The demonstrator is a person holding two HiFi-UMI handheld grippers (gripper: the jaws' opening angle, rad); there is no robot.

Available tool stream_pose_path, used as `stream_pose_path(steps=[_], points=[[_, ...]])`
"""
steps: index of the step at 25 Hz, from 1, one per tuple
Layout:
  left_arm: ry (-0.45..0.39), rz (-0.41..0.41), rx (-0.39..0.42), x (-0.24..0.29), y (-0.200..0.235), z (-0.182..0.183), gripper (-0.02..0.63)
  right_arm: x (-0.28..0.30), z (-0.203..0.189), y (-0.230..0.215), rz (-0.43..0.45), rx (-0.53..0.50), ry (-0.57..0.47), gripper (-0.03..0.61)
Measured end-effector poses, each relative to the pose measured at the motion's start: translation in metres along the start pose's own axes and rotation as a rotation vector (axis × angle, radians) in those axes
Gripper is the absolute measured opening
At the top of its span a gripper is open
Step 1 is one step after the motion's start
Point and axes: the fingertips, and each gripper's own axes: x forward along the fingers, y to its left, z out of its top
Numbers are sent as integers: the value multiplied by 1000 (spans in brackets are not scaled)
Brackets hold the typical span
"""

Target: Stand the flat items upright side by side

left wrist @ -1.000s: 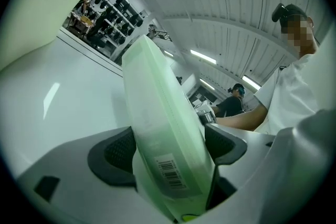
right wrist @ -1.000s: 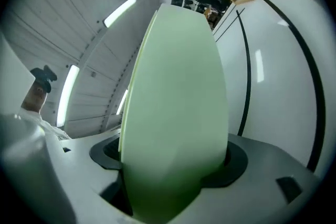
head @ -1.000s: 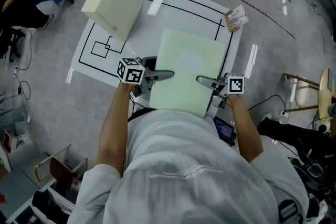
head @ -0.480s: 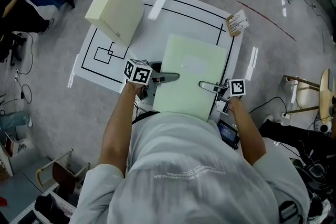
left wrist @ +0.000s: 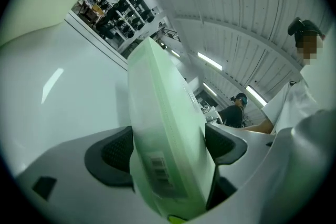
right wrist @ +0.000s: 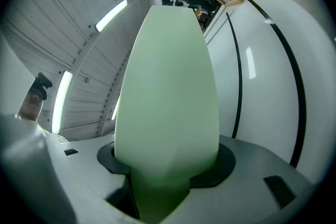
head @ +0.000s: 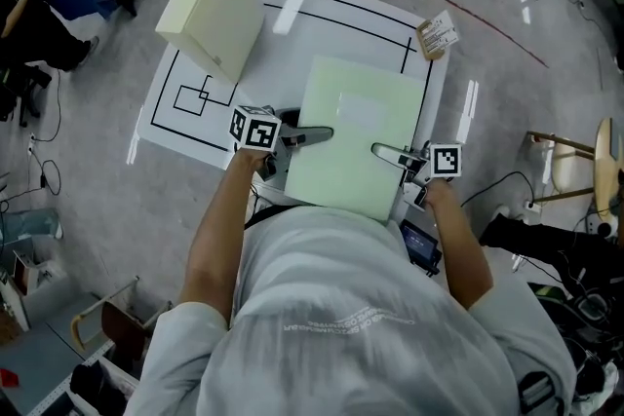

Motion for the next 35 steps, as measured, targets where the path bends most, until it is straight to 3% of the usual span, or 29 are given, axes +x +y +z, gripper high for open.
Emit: stream_pose_path(steps=[5,11,16,18,22,27,31,35], points=[[-162,130,82,-35,7,28,423,-34,29,12,-125,-114,-135,293],[-191,296,158,-82,11,27,422,-73,81,40,-315,-368,-301,291],[-241,381,238,-121,6,22,420,-63,95,79,-384,-570,-369,291],[-252,394,258,-141,11,20,420,-54,91,93,-411,-609,-397,291],[-179,401,342,-180,25,10,420,-26,83,116,-485,-667,-462,290],[-176,389,345,-253,47,-3,420,21,73,137,-557,-651,-544,288],[-206,412,371,-313,67,11,420,60,64,157,-653,-729,-598,288],[-184,427,438,-355,73,27,419,99,48,167,-782,-797,-608,288]])
